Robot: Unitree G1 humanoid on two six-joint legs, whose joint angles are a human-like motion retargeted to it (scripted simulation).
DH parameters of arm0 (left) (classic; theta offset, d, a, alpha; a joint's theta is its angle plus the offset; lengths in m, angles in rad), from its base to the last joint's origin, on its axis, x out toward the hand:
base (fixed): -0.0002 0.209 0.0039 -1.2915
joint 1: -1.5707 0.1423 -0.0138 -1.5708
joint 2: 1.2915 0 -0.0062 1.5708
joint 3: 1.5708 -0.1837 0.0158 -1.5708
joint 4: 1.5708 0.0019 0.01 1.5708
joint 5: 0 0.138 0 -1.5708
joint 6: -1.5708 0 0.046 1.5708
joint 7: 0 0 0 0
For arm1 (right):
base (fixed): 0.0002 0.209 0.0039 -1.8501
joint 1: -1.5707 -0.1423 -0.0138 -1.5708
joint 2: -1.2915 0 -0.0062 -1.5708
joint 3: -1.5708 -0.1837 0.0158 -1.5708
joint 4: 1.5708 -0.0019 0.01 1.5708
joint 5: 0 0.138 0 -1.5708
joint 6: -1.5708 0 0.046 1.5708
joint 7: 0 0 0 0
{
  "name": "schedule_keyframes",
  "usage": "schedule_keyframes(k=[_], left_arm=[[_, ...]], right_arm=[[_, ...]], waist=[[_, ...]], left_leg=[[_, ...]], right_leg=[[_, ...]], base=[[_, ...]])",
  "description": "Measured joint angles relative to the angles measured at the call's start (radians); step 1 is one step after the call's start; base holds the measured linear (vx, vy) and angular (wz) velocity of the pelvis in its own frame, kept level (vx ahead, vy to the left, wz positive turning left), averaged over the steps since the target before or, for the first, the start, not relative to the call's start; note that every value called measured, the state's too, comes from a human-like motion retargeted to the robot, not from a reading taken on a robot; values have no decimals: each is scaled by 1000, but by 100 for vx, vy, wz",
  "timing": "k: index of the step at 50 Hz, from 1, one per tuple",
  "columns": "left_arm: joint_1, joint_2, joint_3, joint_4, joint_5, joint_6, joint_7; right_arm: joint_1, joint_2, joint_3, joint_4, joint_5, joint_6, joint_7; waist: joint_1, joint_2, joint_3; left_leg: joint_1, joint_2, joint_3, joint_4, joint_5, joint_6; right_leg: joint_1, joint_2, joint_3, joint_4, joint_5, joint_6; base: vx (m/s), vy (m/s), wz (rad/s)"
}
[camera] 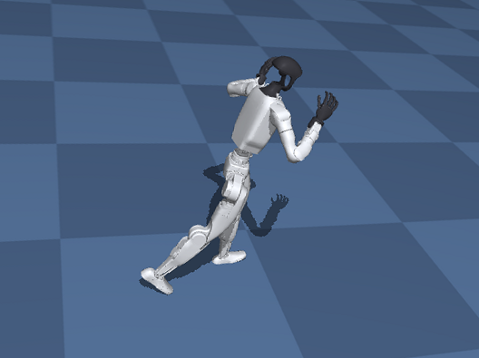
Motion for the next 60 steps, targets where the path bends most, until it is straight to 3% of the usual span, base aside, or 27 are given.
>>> schedule_keyframes(k=[2, 5, 7, 10, 12, 15, 17, 20, 22, 23, 25, 28, 30, 33, 35, 38, 40, 41, 43, 45, 47, 49, 51, 55, 57, 58, 60], left_arm=[[-38, 103, 144, -24, -50, -14, 43], [-153, 286, 262, -146, -102, -46, 110], [-219, 399, 265, -264, -70, -74, 97], [-312, 523, 165, -464, 3, -45, 35], [-417, 531, -5, -613, 10, -16, 5], [-880, 398, -602, -769, -11, 11, -82], [-1205, 253, -1026, -745, -20, 27, -134], [-1320, 68, -1286, -678, 6, 59, -186], [-1242, -16, -1284, -630, 51, 78, -227], [-1167, -42, -1246, -611, 73, 87, -245], [-953, -93, -1117, -576, 106, 104, -268], [-534, -234, -857, -514, 107, 109, -292], [-305, -325, -735, -456, 79, 106, -299], [-47, -384, -582, -365, -16, 74, -311], [61, -374, -487, -295, -74, 41, -302], [130, -323, -330, -189, -113, -10, -258], [141, -282, -210, -140, -125, -32, -216], [132, -249, -146, -129, -125, -34, -193], [78, -163, -24, -123, -111, -29, -141], [-39, -59, 79, -145, -78, -14, -104], [-193, 28, 121, -200, -62, -10, -90], [-353, 100, 81, -274, -67, -14, -85], [-504, 171, -31, -343, -74, -8, -110], [-802, 291, -337, -434, -78, 44, -225], [-982, 292, -540, -468, -55, 70, -220], [-1134, 265, -711, -474, -23, 91, -206], [-1273, 204, -905, -508, 22, 113, -209]], right_arm=[[-75, -27, 175, -33, -71, -16, 48], [-125, -56, 327, 15, -255, -23, 120], [-47, -63, 348, 111, -314, -25, 166], [193, -63, 277, 244, -232, -24, 220], [365, -94, 170, 273, -143, -9, 201], [608, -155, -78, 321, -75, 26, 131], [745, -112, -285, 374, -29, 52, 72], [819, -16, -532, 429, 181, 44, -24], [790, -10, -677, 441, 362, -17, -105], [757, -26, -742, 444, 426, -53, -150], [655, -79, -850, 435, 473, -108, -225], [463, -162, -877, 349, 408, -127, -255], [368, -177, -834, 256, 338, -110, -248], [250, -146, -702, 119, 123, -30, -206], [180, -104, -609, 56, -91, 32, -153], [113, -1, -459, -13, -346, 71, -60], [114, 73, -323, -51, -366, 54, -2], [134, 89, -253, -53, -341, 37, 31], [185, 84, -144, -34, -339, 6, 104], [262, 35, -107, 12, -418, -21, 185], [370, 12, -105, 80, -459, -27, 239], [479, 32, -101, 164, -387, -12, 263], [584, 53, -120, 244, -232, 12, 263], [749, 63, -274, 356, 76, 59, 226], [762, 73, -379, 417, 130, 88, 156], [762, 88, -444, 451, 147, 99, 107], [739, 109, -548, 493, 170, 108, 5]], waist=[[-32, 24, 43], [-121, 14, 59], [-221, 27, 40], [-424, 95, -18], [-569, 170, -30], [-725, 266, -19], [-755, 248, 0], [-758, 160, 51], [-723, 119, 80], [-699, 117, 91], [-641, 122, 100], [-531, 116, 54], [-423, 76, 2], [-244, -31, -63], [-144, -91, -76], [-61, -72, -30], [-52, -13, 29], [-57, 20, 51], [-80, 53, 83], [-121, 27, 104], [-182, 3, 109], [-263, 8, 87], [-366, 45, 47], [-607, 141, 2], [-700, 143, 0], [-714, 134, 5], [-720, 122, 5]], left_leg=[[13, 9, -64, 185, -106, 56], [-18, 1, -96, 465, -308, 137], [18, -1, -115, 462, -334, 121], [86, 16, -186, 336, -253, 72], [138, 42, -255, 249, -132, 51], [236, 61, -340, 135, 89, 22], [332, 47, -368, 92, 185, 13], [431, 12, -370, 207, 197, 69], [377, 4, -334, 498, 94, 129], [327, 17, -318, 662, 32, 150], [218, 37, -305, 943, -79, 181], [21, 24, -253, 1143, -187, 234], [-87, 0, -181, 1115, -224, 273], [-157, -56, -44, 813, -205, 276], [-139, -89, 27, 496, -143, 229], [-43, -68, 91, 71, -85, 92], [8, -27, 75, -46, -70, 12], [22, -2, 28, -29, -35, -2], [21, 15, -66, 95, -38, 31], [-17, -21, -111, 336, -188, 119], [-20, -51, -124, 481, -301, 156], [12, -58, -147, 496, -324, 138], [65, -46, -193, 428, -283, 105], [185, -9, -343, 272, -83, 59], [260, -22, -400, 226, 17, 51], [313, -23, -416, 205, 53, 49], [389, -16, -423, 219, 81, 60]], right_leg=[[-36, -18, -77, 276, -92, -34], [-225, -101, -169, 736, -289, -96], [-358, -103, -191, 868, -357, -110], [-541, -56, -265, 819, -379, -96], [-597, -25, -340, 614, -346, -71], [-590, -16, -439, 166, -240, -22], [-566, -47, -470, -62, -224, 26], [-544, -101, -446, -144, -217, 70], [-528, -113, -407, -34, -238, 32], [-535, -101, -391, 64, -304, -1], [-555, -72, -357, 264, -460, -55], [-534, -46, -301, 324, -547, -73], [-478, -48, -249, 239, -507, -62], [-383, -91, -150, 78, -317, -7], [-307, -116, -101, -11, -154, 31], [-120, -77, -56, -90, 13, 34], [4, -34, -60, -39, 23, 4], [20, -19, -91, 72, -20, -20], [-16, -35, -163, 367, -136, -65], [-127, -108, -189, 691, -265, -88], [-258, -127, -155, 898, -352, -89], [-399, -111, -144, 969, -399, -90], [-513, -89, -193, 893, -407, -95], [-537, -60, -373, 333, -289, -57], [-499, -75, -391, 2, -212, 8], [-487, -90, -383, -110, -195, 43], [-503, -121, -372, -203, -177, 84]], base=[[120, 31, 54], [117, 25, 80], [119, 17, 93], [122, 6, 145], [128, -8, 180], [133, -26, 166], [136, -42, 112], [133, -46, 34], [125, -41, -48], [122, -37, -89], [123, -34, -113], [125, -27, -123], [130, -18, -146], [135, -5, -170], [139, 11, -148], [140, 23, -80], [139, 26, -6], [136, 26, 25], [129, 25, 63], [122, 22, 100], [120, 14, 98], [119, 6, 95], [121, -3, 123], [125, -21, 191], [129, -43, 188], [129, -51, 127], [125, -52, 48]])
